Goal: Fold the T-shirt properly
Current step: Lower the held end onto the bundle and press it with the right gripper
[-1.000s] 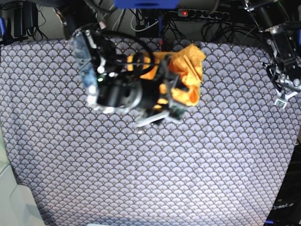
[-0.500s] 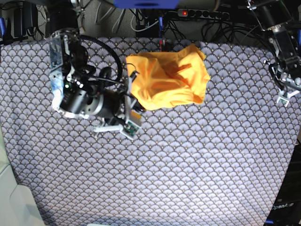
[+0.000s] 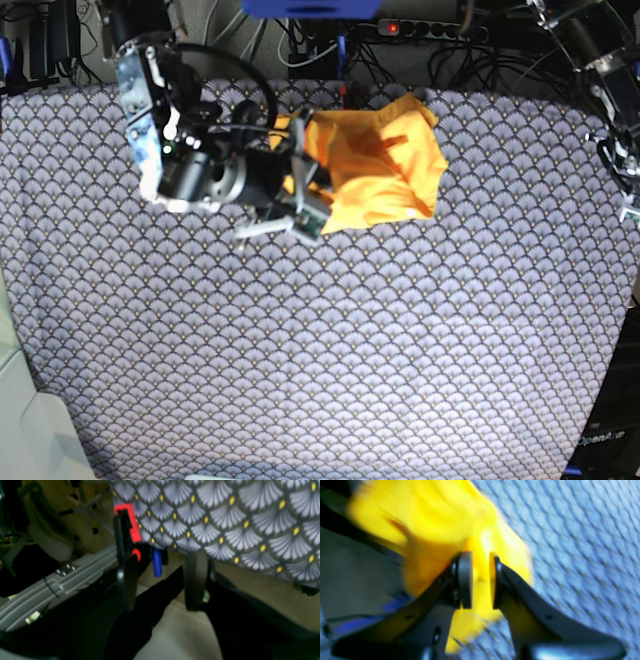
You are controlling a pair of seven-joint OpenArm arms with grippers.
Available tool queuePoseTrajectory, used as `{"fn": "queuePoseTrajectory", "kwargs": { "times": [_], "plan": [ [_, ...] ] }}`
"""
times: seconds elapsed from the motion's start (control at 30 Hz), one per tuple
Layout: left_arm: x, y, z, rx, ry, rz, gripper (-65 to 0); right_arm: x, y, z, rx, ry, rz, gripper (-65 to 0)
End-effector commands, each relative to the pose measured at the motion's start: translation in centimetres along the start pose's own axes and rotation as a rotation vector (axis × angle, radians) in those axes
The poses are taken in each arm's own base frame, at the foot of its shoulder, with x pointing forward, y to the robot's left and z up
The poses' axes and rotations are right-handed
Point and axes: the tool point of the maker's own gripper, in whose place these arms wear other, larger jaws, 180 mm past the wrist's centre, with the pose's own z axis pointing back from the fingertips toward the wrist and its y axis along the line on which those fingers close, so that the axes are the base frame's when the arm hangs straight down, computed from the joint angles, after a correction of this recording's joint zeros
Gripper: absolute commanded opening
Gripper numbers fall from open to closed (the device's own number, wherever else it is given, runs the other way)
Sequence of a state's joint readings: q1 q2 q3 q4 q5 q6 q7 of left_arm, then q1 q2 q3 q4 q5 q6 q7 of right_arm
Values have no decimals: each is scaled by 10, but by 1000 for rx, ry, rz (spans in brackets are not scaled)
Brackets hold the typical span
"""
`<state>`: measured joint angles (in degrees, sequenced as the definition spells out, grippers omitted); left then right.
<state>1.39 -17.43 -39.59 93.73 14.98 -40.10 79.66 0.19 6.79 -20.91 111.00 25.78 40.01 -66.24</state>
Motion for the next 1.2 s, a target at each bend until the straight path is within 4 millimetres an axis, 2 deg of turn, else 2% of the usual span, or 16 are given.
{"fn": "queuePoseTrajectory", "kwargs": {
  "times": [0.0,0.2,0.37,0.5,0.6,0.8,0.93,1.0,1.17],
  "plan": [
    [1,13,5,37,0,5,-357,10,3,1,5,-32,23,-552],
    [-1,12,4,35,4,5,-357,21,51,-16,139,-33,123,-551],
    [-1,13,5,37,3,5,-357,22,70,-23,196,-17,178,-551],
    [0,14,5,39,0,6,-357,19,71,-21,197,-7,191,-551],
    [0,14,6,40,0,5,-357,12,62,-17,176,9,193,-551],
    [0,15,6,44,-2,5,-357,9,28,-6,83,8,153,-551],
    [1,15,7,44,-4,6,-358,3,32,-13,105,21,130,-551],
    [1,15,7,44,-5,7,-358,1,43,-20,144,3,104,-551],
    [1,15,7,44,-5,7,-359,-22,51,-39,198,11,9,-551]
  ]
}}
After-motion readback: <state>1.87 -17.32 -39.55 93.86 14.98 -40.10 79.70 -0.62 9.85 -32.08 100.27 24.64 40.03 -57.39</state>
